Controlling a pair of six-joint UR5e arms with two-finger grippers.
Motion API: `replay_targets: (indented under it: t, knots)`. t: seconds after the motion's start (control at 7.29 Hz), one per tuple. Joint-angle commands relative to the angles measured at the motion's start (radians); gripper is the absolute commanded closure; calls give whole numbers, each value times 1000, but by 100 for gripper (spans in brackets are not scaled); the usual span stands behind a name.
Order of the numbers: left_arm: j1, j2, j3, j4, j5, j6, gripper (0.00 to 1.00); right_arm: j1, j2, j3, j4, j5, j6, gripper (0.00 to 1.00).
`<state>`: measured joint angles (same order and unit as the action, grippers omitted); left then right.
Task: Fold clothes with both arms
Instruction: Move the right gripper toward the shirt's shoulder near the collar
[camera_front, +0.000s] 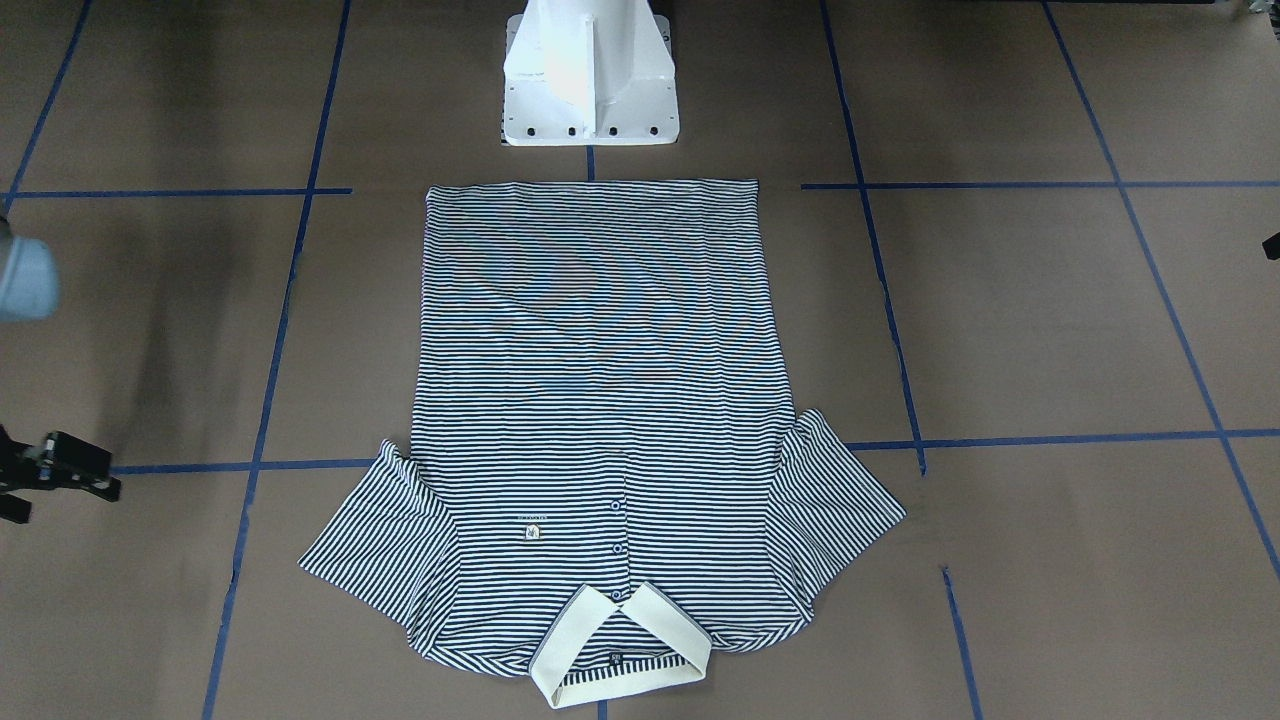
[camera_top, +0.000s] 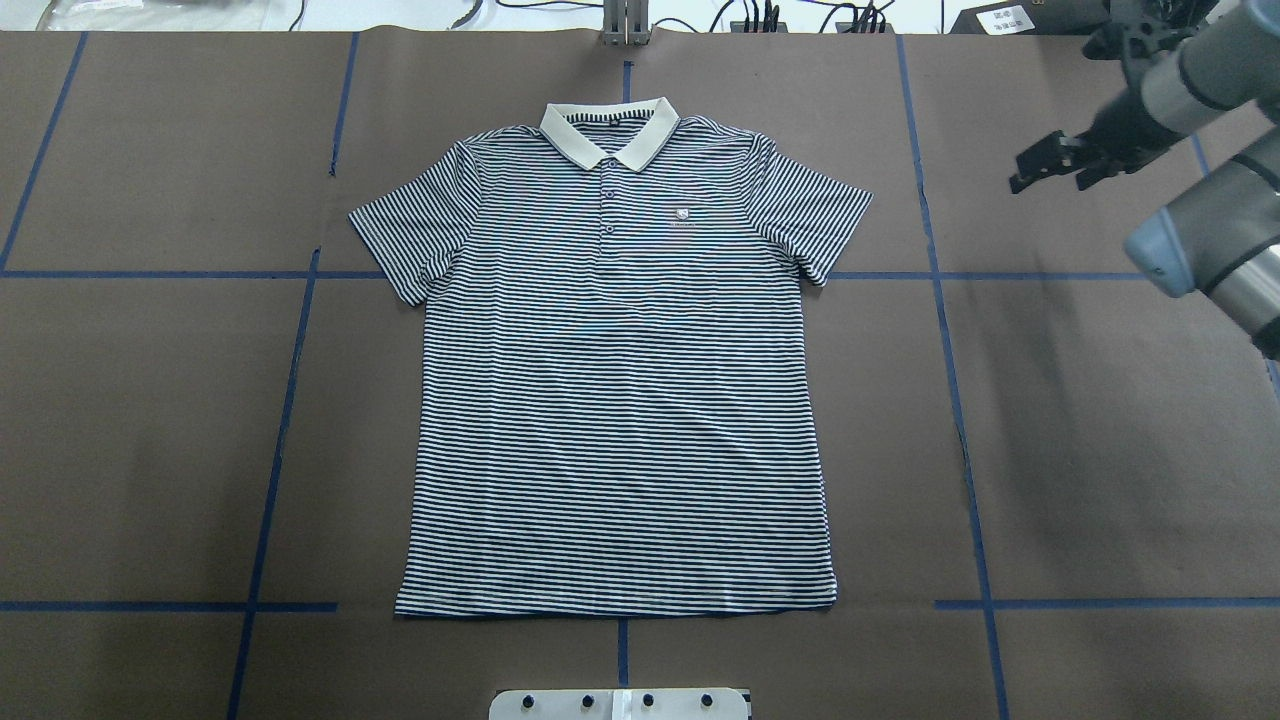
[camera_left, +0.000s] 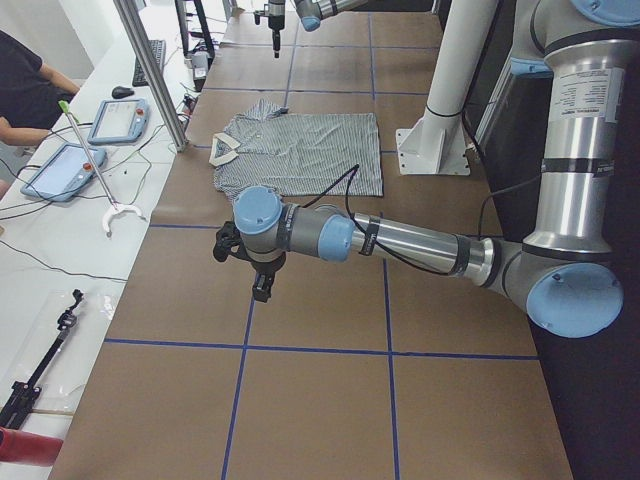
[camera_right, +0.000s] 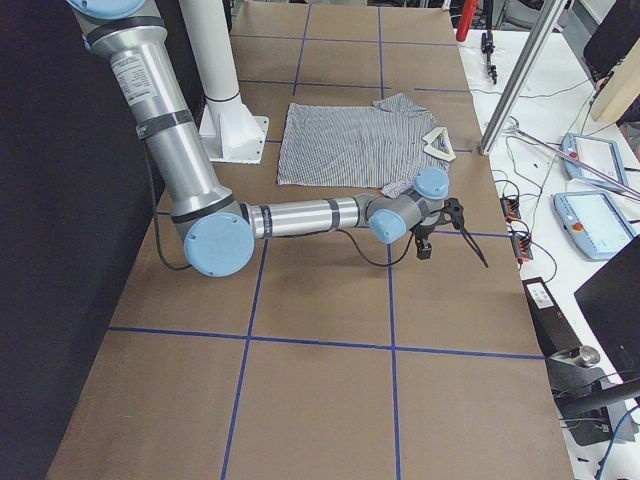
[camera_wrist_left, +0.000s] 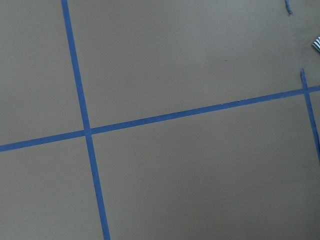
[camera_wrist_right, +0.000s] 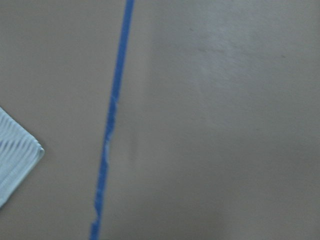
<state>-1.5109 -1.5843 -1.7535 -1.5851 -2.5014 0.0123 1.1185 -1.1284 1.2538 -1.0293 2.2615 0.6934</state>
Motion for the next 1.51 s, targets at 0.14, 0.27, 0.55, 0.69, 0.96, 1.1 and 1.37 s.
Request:
replay_targets:
  t: [0.14, 0.27, 0.55, 0.69, 0.96, 1.1, 1.37]
  knots:
    - [1, 1, -1, -41, -1, 0, 0, -164, 191, -89, 20, -224, 498, 12]
    - [1, 0, -1, -44, -1, 0, 0, -189, 214, -108, 20, -268, 514, 15]
    - [1, 0, -1, -59, -1, -2, 0, -209, 217, -137, 20, -283, 509, 24]
    - [1, 0, -3, -59, -1, 0, 0, -229, 217, -139, 20, -327, 511, 25]
    - [0, 1, -3, -59, 1, 0, 0, -233, 219, -161, 18, -341, 509, 38]
    - [0, 1, -3, -59, 1, 0, 0, -233, 226, -178, 18, -341, 508, 44]
    - [0, 1, -3, -59, 3, 0, 0, -233, 228, -182, 18, -341, 509, 92]
